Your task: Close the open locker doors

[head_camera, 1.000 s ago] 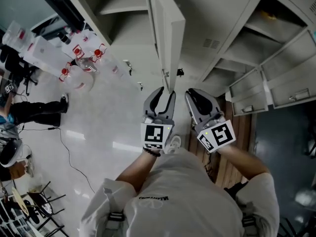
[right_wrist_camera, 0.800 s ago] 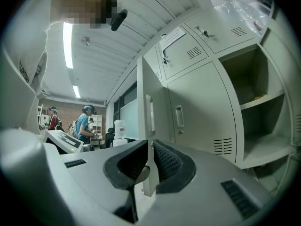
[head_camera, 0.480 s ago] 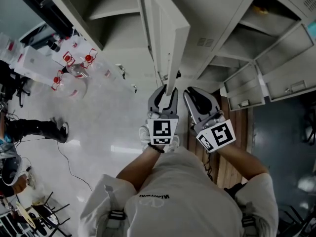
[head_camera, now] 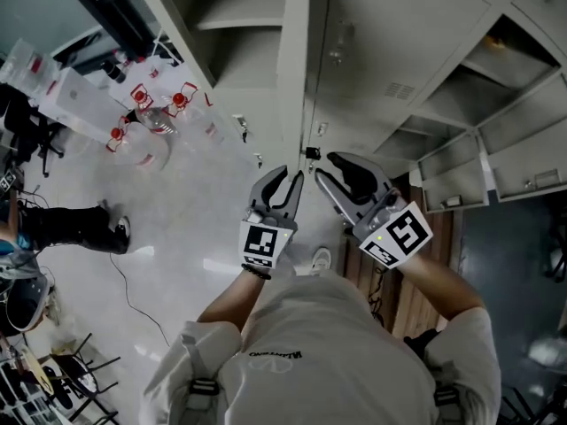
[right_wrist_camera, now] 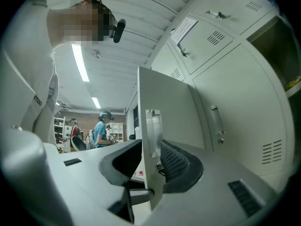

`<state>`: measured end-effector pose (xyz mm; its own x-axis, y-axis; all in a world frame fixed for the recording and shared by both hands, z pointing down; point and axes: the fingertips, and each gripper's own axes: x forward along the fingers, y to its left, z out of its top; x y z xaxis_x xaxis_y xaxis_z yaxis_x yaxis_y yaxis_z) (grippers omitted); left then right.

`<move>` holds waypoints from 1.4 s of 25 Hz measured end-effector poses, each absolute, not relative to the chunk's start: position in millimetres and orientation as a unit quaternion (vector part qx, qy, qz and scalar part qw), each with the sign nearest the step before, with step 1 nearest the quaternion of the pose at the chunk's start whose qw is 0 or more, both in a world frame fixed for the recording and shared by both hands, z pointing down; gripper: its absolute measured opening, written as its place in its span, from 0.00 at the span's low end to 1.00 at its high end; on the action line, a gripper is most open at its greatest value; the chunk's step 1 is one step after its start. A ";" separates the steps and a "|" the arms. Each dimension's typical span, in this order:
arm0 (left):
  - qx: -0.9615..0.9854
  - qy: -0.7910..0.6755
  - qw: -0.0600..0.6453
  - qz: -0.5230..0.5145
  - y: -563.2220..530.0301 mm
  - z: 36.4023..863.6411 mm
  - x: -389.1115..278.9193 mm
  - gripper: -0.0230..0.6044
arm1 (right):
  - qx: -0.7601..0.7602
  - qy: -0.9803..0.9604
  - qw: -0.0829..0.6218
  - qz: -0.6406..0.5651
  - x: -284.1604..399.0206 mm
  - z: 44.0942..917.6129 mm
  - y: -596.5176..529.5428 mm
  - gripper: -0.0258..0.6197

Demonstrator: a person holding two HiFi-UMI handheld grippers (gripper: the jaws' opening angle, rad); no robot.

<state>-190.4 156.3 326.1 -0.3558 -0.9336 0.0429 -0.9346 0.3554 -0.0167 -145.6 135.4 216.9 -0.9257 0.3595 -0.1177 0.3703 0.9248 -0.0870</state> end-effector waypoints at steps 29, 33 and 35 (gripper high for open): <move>0.624 -0.781 -0.028 -0.005 258.1 312.6 -353.7 0.18 | 0.247 0.968 0.045 -0.016 -343.9 195.6 243.9 0.20; 0.598 -0.801 -0.046 0.002 265.7 303.3 -373.4 0.12 | 0.240 0.970 0.045 -0.016 -369.0 195.6 240.8 0.19; 0.590 -0.805 -0.061 0.020 265.2 298.7 -379.8 0.08 | 0.234 0.971 0.045 -0.017 -380.1 195.8 238.4 0.18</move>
<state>-379.8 265.2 298.7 -0.2966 -0.9521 -0.0738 -0.9473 0.3031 -0.1039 -380.1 238.4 195.8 -0.8863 0.4530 -0.0964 0.4561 0.8898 -0.0123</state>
